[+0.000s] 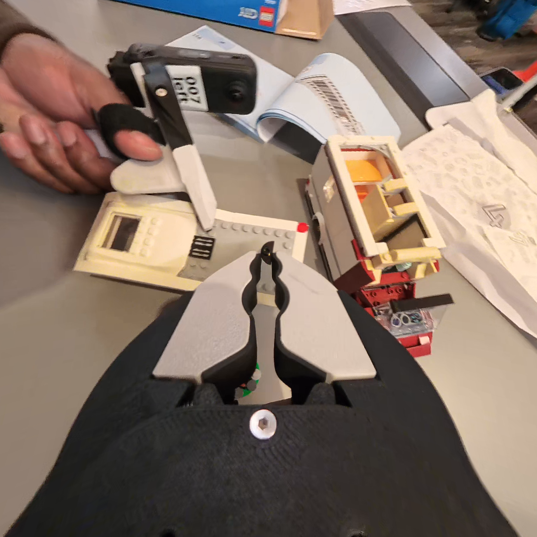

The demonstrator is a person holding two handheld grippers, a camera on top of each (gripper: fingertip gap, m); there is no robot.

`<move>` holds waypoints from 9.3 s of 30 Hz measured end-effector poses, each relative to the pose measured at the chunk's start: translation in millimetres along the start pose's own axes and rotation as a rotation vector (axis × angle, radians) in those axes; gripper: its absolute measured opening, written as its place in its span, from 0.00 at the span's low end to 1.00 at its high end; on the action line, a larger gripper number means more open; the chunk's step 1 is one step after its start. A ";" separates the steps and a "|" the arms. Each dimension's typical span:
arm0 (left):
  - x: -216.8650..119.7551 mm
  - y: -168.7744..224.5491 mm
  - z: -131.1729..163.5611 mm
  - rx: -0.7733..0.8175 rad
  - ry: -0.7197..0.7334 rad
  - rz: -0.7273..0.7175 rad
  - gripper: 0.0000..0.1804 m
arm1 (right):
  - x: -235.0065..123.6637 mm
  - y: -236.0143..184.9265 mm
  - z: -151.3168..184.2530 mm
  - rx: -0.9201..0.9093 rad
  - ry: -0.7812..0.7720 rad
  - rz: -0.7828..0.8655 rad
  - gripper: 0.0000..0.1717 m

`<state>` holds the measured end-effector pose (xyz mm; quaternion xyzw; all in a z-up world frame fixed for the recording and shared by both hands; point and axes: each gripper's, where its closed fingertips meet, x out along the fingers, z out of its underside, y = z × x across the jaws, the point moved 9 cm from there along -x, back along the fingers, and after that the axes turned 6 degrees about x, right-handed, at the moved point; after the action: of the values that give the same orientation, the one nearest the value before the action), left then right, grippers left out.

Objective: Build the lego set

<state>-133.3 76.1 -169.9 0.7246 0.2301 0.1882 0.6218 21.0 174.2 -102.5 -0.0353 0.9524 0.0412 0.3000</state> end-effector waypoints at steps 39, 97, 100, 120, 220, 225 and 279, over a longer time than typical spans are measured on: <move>-0.8 0.3 0.4 0.005 -0.008 0.003 0.06 | -1.8 9.3 -0.1 0.072 -0.040 0.036 0.14; -4.6 14.7 7.2 0.219 -0.195 0.007 0.06 | 8.5 33.0 27.3 0.767 -0.001 -0.651 0.10; -4.7 14.8 6.9 0.225 -0.197 0.006 0.06 | 8.0 33.2 27.1 0.769 0.000 -0.652 0.10; -4.7 17.3 6.5 0.262 -0.208 0.004 0.06 | 7.8 34.6 27.0 0.786 0.041 -0.708 0.08; -5.6 39.5 3.2 0.650 -0.151 -0.004 0.06 | -13.9 23.2 3.9 0.580 0.197 -0.612 0.06; -7.0 32.5 0.1 0.543 -0.115 -0.006 0.06 | -9.2 25.3 4.8 0.609 0.219 -0.574 0.07; -6.2 17.7 12.1 0.247 -0.090 0.065 0.06 | -51.9 -75.2 73.8 0.175 -0.175 -0.049 0.02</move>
<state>-129.8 60.6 -154.3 0.8104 0.1998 0.1455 0.5313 112.3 109.0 -137.2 -0.0286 0.9215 -0.0464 0.3846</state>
